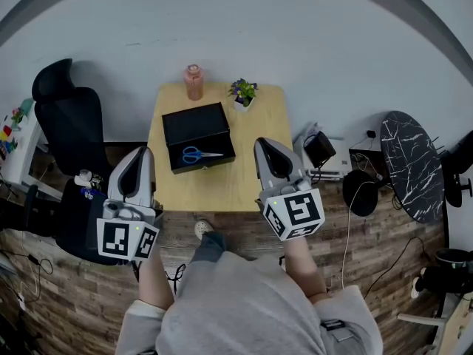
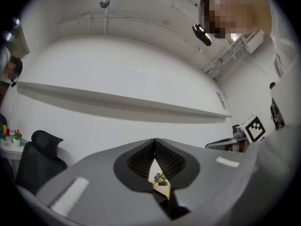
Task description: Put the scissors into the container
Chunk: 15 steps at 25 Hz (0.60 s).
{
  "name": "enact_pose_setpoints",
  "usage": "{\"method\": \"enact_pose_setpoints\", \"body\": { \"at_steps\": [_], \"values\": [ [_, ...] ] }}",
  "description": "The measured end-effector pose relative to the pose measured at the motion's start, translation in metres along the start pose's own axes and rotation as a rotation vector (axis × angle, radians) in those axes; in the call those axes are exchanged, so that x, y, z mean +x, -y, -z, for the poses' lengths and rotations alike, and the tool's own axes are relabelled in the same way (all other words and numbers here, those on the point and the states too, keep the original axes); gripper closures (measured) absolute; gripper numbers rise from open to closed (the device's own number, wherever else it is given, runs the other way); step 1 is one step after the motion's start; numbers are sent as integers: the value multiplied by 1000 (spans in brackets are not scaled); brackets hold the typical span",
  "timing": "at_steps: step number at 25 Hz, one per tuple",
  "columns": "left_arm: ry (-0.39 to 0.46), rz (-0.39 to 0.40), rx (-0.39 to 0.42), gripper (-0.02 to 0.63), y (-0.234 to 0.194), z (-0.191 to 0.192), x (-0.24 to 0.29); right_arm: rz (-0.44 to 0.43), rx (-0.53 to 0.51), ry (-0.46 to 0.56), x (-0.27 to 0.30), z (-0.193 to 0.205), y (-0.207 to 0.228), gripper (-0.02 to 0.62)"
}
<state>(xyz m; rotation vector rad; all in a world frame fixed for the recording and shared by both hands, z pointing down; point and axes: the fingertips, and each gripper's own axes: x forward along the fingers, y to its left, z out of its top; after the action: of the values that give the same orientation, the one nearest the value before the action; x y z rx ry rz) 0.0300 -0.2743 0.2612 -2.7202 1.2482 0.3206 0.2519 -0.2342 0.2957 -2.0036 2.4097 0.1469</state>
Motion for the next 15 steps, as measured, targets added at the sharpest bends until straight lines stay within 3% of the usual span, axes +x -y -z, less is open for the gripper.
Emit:
{"method": "enact_pose_setpoints", "body": {
  "at_steps": [15],
  "values": [
    [15,11,-16,551,16,-7,-14,7,-16,35,-27,-18,-6,591]
  ]
}}
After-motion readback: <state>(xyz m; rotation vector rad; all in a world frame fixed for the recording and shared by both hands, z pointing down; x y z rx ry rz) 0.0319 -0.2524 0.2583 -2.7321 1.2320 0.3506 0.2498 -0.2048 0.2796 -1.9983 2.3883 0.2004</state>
